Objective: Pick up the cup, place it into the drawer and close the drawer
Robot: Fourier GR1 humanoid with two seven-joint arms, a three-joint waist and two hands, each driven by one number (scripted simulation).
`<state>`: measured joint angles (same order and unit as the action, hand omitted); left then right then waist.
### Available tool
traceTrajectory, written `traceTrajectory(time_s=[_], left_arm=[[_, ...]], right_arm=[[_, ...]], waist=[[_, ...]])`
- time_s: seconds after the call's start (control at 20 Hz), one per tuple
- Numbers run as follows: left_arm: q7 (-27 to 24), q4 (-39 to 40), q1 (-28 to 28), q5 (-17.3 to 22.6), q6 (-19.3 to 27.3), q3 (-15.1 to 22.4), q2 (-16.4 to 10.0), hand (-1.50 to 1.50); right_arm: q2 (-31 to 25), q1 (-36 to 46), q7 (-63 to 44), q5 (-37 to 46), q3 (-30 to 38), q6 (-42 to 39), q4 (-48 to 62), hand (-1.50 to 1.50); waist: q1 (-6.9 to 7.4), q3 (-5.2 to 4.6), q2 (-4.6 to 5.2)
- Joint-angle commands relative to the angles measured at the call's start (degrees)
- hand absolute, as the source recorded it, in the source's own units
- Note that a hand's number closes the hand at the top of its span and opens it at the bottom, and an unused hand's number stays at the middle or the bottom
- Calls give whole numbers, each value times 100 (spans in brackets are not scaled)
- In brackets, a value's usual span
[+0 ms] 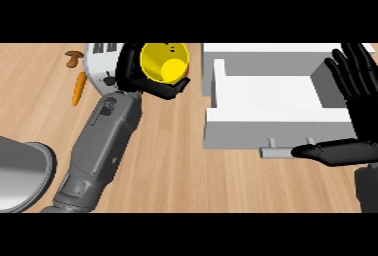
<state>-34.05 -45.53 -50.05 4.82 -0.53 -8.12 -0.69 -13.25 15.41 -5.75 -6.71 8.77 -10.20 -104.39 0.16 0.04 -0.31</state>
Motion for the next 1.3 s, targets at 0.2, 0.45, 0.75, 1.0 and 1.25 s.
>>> traceTrajectory(time_s=[0.2, 0.45, 0.75, 1.0, 1.25], left_arm=[[1394, 276, -1702, 167, 1217, 524, 68, 150], [1601, 1257, -2149, 754, 1926, 1283, 69, 150], [1995, 2297, -2817, 931, 2276, 1631, 69, 150], [2327, 2790, -2900, 1065, 1738, 2137, 69, 150], [2205, 2944, -2600, 1189, 1551, 2606, 69, 150]], right_arm=[[-6, -80, 151, 6, 38, -57, -23, -150], [-43, 340, 19, -95, 19, -93, 172, -150], [-11, 189, 284, -155, 19, -230, 194, -150], [-10, 498, -2, -161, -64, -144, 41, -150], [136, 655, 100, -81, -277, -153, 203, -150]], waist=[[-173, 1, 46], [-335, 1, 85], [-569, 10, 158], [-704, 7, 187], [-962, 8, 274]])
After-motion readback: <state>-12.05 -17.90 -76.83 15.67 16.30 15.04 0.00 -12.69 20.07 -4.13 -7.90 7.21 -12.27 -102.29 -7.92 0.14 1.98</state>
